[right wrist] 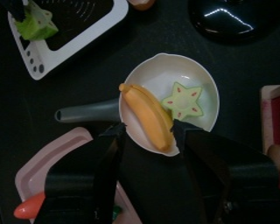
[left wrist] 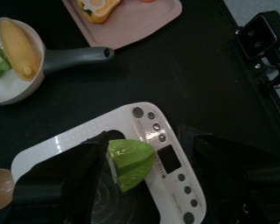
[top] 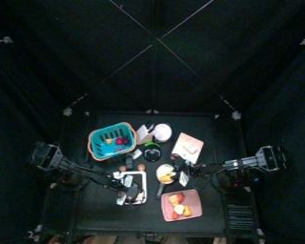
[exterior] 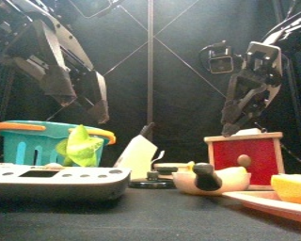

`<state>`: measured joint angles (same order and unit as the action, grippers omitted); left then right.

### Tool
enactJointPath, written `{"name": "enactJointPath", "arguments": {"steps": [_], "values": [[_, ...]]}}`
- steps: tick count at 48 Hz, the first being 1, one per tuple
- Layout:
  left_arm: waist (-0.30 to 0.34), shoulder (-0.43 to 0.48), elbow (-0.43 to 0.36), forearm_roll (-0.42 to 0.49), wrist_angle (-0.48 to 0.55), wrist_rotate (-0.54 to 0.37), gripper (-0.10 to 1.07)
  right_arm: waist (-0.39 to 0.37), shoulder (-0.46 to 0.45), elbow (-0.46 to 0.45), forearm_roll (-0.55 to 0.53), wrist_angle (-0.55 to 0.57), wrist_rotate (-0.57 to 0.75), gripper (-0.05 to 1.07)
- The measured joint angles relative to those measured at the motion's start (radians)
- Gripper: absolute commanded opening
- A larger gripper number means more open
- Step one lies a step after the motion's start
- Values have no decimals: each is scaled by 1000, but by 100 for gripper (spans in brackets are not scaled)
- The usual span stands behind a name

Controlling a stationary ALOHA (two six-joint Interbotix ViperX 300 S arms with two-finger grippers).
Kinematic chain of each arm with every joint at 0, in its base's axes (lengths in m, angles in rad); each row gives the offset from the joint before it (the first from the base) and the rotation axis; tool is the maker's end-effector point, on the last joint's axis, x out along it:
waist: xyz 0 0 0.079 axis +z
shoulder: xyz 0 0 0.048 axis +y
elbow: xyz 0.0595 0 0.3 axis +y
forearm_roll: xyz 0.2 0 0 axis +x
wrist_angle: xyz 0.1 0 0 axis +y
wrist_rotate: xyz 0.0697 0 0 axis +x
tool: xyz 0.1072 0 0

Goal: Grab starfruit top

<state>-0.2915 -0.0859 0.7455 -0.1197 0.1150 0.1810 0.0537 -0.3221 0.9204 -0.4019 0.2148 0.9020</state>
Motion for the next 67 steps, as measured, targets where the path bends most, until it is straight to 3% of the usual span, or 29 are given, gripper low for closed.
{"name": "enactJointPath", "arguments": {"steps": [49, 55, 67], "values": [[40, 112, 34, 2, -44, -3, 96, 12, 49, -40, -32, 0, -2, 83], [43, 114, 38, 5, -58, -3, 94, 12, 52, -40, -32, 0, -2, 83], [43, 114, 41, 6, -67, 2, 75, 12, 66, -40, -32, 0, -2, 83]]}}
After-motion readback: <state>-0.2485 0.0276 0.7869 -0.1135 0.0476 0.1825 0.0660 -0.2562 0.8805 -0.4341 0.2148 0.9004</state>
